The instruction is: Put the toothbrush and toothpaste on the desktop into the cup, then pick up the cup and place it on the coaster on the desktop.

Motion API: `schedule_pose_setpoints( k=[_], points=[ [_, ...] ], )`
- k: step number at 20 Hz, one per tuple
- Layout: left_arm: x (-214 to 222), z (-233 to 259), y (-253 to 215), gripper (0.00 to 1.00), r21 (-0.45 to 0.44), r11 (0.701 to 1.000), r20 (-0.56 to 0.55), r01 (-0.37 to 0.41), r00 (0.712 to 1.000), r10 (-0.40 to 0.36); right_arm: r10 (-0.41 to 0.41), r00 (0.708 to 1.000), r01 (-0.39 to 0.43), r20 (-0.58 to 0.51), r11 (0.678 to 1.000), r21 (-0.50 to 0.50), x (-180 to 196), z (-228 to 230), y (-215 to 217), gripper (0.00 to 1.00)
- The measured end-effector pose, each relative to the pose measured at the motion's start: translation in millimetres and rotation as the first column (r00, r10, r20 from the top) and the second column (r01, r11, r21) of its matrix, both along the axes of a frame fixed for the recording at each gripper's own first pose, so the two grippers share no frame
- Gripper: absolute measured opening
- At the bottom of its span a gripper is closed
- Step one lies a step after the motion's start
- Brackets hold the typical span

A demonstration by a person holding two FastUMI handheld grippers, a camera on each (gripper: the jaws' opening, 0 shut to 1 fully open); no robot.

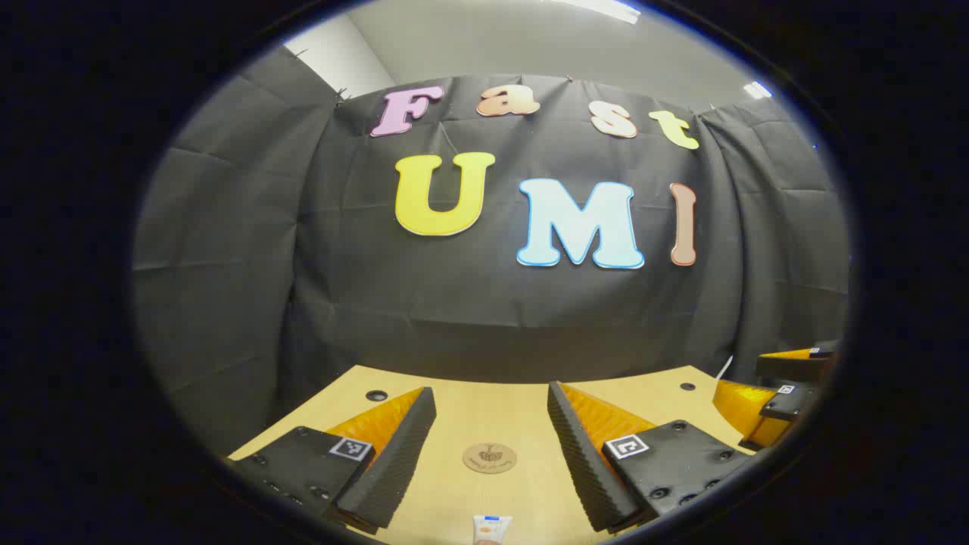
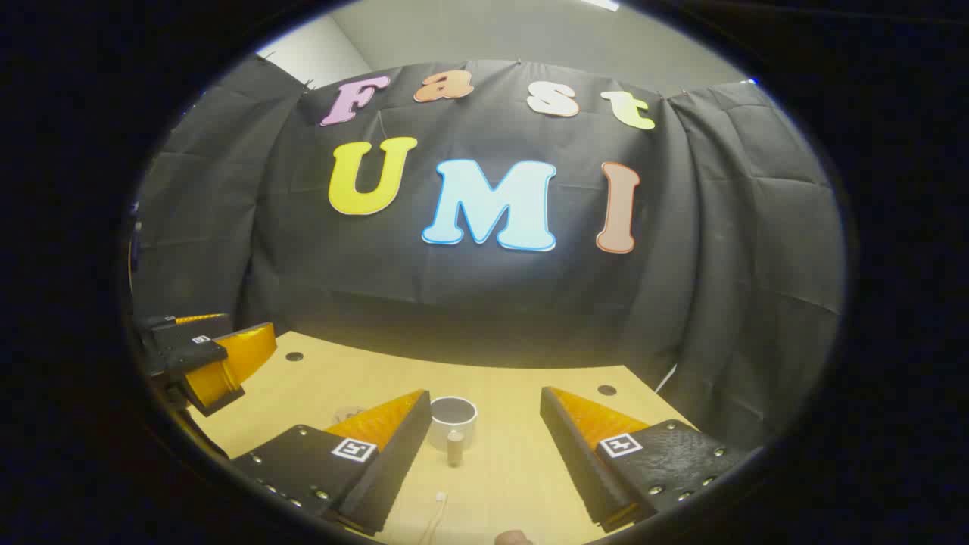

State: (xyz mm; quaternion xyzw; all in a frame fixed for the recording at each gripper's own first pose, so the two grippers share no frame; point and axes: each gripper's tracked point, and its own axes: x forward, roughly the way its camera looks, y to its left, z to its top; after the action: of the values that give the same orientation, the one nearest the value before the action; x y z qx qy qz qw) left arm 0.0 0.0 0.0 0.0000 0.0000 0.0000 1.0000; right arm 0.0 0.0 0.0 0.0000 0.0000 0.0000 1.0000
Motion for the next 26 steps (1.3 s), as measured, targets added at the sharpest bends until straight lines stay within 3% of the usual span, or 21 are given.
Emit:
schedule_pose_setpoints(
  k=[4, 7, 8, 9, 10, 16, 21, 26],
  points=[
    [0, -3, -1, 0.96, -0.002, 1.0, -0.009, 0.011, 1.0, -0.011, 0.01, 1.0, -0.01, -0.022, 1.0, -0.006, -1, -5, 4, 0.91],
    [-1, -11, -3, 0.92, -0.011, 1.0, -0.036, 0.019, 0.999, -0.02, 0.01, 0.999, -0.011, -0.034, 1.0, -0.015, -3, -6, 4, 0.91],
    [0, -13, -4, 0.96, -0.014, 1.0, -0.046, 0.02, 0.999, -0.021, 0.011, 0.999, -0.012, -0.039, 1.0, -0.018, -4, -8, 5, 0.91],
    [-1, -15, -3, 0.92, -0.019, 1.0, -0.054, 0.022, 0.998, -0.023, 0.011, 0.999, -0.012, -0.046, 1.0, -0.02, -4, -10, 4, 0.91],
    [-3, -18, -4, 0.95, -0.023, 0.999, -0.059, 0.023, 0.998, -0.024, 0.012, 0.998, -0.013, -0.06, 1.0, -0.021, -4, -13, 3, 0.91],
    [-4, -32, -3, 0.95, -0.02, 1.0, -0.114, 0.016, 0.993, -0.018, 0.016, 0.986, -0.012, -0.169, 1.0, 0.024, -4, -39, 2, 0.92],
    [-3, -68, -3, 0.96, -0.021, 1.0, -0.228, 0.004, 0.974, -0.008, -0.006, 0.955, 0.007, -0.296, 1.0, 0.001, -3, -76, 0, 0.91],
    [-2, -119, 2, 0.96, -0.037, 0.999, -0.389, -0.025, 0.921, 0.009, 0.021, 0.899, -0.035, -0.437, 0.999, -0.025, -3, -112, 9, 0.92]
  ],
)
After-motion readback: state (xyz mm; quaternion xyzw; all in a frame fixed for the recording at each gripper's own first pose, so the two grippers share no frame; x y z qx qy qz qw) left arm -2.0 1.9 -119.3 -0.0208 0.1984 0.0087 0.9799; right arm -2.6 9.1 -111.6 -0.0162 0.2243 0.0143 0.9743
